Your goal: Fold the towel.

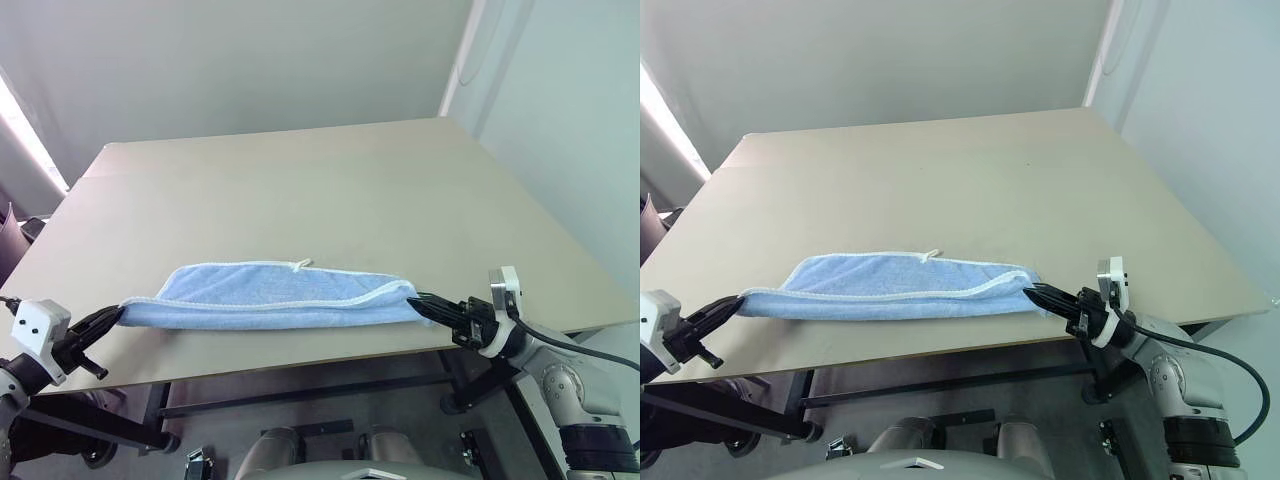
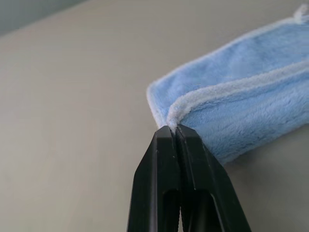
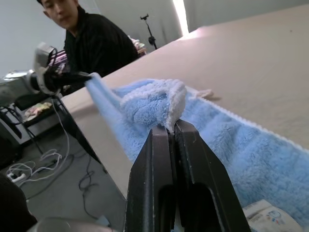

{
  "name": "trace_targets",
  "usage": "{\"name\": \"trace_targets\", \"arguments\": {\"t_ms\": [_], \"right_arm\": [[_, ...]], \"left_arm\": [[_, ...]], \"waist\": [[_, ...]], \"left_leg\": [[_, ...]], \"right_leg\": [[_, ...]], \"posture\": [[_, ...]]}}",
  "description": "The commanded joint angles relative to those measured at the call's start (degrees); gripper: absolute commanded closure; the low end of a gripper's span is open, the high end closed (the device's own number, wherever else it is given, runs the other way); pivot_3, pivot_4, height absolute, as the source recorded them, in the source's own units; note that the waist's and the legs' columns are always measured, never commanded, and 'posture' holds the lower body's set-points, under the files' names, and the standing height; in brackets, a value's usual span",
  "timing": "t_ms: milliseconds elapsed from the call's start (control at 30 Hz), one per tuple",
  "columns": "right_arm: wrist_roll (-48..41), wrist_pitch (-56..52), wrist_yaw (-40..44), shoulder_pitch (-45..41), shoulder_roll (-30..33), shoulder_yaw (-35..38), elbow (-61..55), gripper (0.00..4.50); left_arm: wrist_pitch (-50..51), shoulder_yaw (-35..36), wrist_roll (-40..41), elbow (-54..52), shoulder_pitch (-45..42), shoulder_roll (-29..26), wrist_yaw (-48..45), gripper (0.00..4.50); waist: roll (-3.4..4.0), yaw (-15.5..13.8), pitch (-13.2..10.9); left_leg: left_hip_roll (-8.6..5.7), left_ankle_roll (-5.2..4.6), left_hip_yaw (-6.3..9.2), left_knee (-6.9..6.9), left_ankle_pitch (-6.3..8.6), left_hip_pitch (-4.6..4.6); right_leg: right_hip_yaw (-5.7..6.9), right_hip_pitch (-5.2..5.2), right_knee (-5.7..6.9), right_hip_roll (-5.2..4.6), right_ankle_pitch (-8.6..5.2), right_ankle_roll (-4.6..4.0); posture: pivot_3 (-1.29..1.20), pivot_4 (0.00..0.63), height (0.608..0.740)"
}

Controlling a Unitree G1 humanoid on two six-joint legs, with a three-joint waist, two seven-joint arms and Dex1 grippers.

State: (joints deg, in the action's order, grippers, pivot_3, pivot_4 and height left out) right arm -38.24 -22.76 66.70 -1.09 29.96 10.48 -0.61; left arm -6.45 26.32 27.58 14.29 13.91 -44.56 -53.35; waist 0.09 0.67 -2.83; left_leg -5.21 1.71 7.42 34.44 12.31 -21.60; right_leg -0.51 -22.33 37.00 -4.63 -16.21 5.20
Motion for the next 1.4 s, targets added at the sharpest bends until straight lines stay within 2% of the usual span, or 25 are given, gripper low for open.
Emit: {"name": "trace_targets", "arguments": {"t_ms": [33, 133, 433, 500, 633, 833, 900, 933, 1033, 1133, 1200, 1300, 1400], "right_arm": [[1.5, -0.5, -4.2, -5.1, -0.4, 0.2, 2.8, 4.50], [3.0, -2.7, -7.0, -7.9, 0.0, -0.5, 6.1, 4.50], [10.2, -1.2, -12.0, -11.4, -1.9, -4.4, 13.4, 4.50], [10.0, -1.2, -13.2, -11.9, -2.9, -3.8, 13.6, 4.50], [9.9, -1.5, -16.0, -13.1, -4.8, -3.0, 14.3, 3.41], [9.4, -1.6, -18.7, -13.8, -5.5, -1.2, 14.1, 1.17], [9.0, -1.9, -22.1, -15.2, -5.9, 1.0, 15.5, 0.47], [8.7, -2.1, -23.9, -16.1, -6.2, 2.3, 16.4, 0.15], [8.0, -4.4, -26.2, -18.2, -5.7, 4.4, 18.3, 0.15], [6.0, -10.3, -23.4, -17.8, -3.4, 3.9, 15.3, 0.15], [6.3, -18.5, -22.8, -17.8, 0.3, 1.4, 14.2, 0.15], [2.8, -32.0, -17.2, -17.8, 7.2, -1.1, 12.9, 0.15], [-1.6, -42.4, -13.2, -18.9, 11.9, -0.8, 13.3, 0.15]], "left_arm": [[-0.1, 0.0, -1.0, 1.5, -6.4, 0.2, 1.7, 4.47], [-0.6, -2.7, -2.9, 4.6, -11.1, 0.9, 0.9, 4.47], [-6.5, -10.4, -10.4, 22.2, -27.5, 3.9, -0.5, 4.47], [-7.8, -11.0, -11.3, 25.6, -30.4, 4.3, -0.3, 4.02], [-10.7, -11.8, -13.2, 31.2, -34.3, 4.9, 1.0, 2.75], [-12.9, -9.8, -12.7, 34.4, -35.6, 4.0, 2.3, 0.50], [-14.1, -8.9, -12.4, 34.6, -35.4, 3.5, 3.4, 0.00], [-15.0, -8.2, -12.3, 34.6, -35.3, 3.5, 4.3, 0.00], [-15.1, -6.8, -11.3, 33.5, -34.8, 3.6, 5.2, 0.00], [-7.2, -6.3, -7.5, 24.8, -31.7, 3.5, 1.7, 0.00], [-0.7, -6.5, -4.7, 17.0, -28.3, 2.9, -1.1, 0.00], [6.1, -6.0, -1.1, 7.0, -23.9, 2.5, -2.9, 0.00], [10.8, -6.2, -0.1, -0.2, -20.6, 2.1, -3.0, 0.00]], "waist": [[0.19, 0.0, -0.1], [0.18, -0.1, 0.0], [0.09, -1.3, 0.0], [0.09, -1.3, 0.0], [0.05, -1.3, 0.1], [0.03, -1.4, 0.1], [0.03, -1.4, 0.1], [0.02, -1.3, 0.1], [0.03, -1.3, 0.1], [0.02, -1.3, 0.1], [0.04, -1.3, 0.1], [0.05, -1.3, 0.1], [0.04, -1.3, 0.1]], "left_leg": [[0.14, 0.00, -0.05, 0.06, 0.00, -0.15], [0.20, 0.00, -0.01, 0.46, 0.00, -0.68], [0.14, -0.24, -0.04, 0.51, 0.12, -0.81], [0.15, -0.24, -0.04, 0.60, 0.12, -0.79], [0.11, -0.24, -0.05, 0.74, 0.12, -0.69], [0.11, -0.25, -0.04, 0.69, 0.12, -0.69], [0.11, -0.25, -0.03, 0.69, 0.12, -0.70], [0.11, -0.25, -0.03, 0.69, 0.12, -0.70], [0.11, -0.24, -0.04, 0.72, 0.12, -0.68], [0.13, -0.25, -0.01, 0.71, 0.12, -0.68], [0.11, -0.25, -0.03, 0.69, 0.12, -0.73], [0.10, -0.28, -0.06, 0.69, 0.13, -0.80], [0.14, -0.27, -0.05, 0.72, 0.13, -0.79]], "right_leg": [[0.23, 0.03, -0.14, -0.02, 0.01, -0.02], [0.51, -0.03, -0.15, -0.09, 0.18, -0.13], [0.50, -0.30, 0.19, -0.01, 0.62, -0.02], [0.49, -0.26, 0.21, 0.03, 0.64, -0.06], [0.49, -0.09, 0.18, 0.04, 0.59, -0.17], [0.49, -0.13, 0.19, 0.04, 0.69, 0.01], [0.48, -0.15, 0.19, 0.04, 0.70, 0.01], [0.48, -0.14, 0.19, 0.04, 0.70, 0.01], [0.46, -0.13, 0.20, 0.05, 0.72, -0.09], [0.44, -0.13, 0.20, 0.06, 0.71, -0.09], [0.40, -0.18, 0.18, 0.02, 0.70, -0.09], [0.35, -0.23, 0.13, -0.01, 0.62, -0.23], [0.37, -0.19, 0.13, -0.01, 0.60, -0.26]], "posture": [[0.00, 0.000, 0.740], [0.00, 0.000, 0.740], [0.00, 0.000, 0.740], [0.00, 0.000, 0.740], [0.00, 0.000, 0.740], [0.00, 0.000, 0.740], [0.00, 0.000, 0.740], [0.00, 0.000, 0.740], [0.00, 0.000, 0.740], [0.00, 0.000, 0.740], [0.00, 0.000, 0.740], [0.00, 0.000, 0.740], [0.00, 0.000, 0.740]]}}
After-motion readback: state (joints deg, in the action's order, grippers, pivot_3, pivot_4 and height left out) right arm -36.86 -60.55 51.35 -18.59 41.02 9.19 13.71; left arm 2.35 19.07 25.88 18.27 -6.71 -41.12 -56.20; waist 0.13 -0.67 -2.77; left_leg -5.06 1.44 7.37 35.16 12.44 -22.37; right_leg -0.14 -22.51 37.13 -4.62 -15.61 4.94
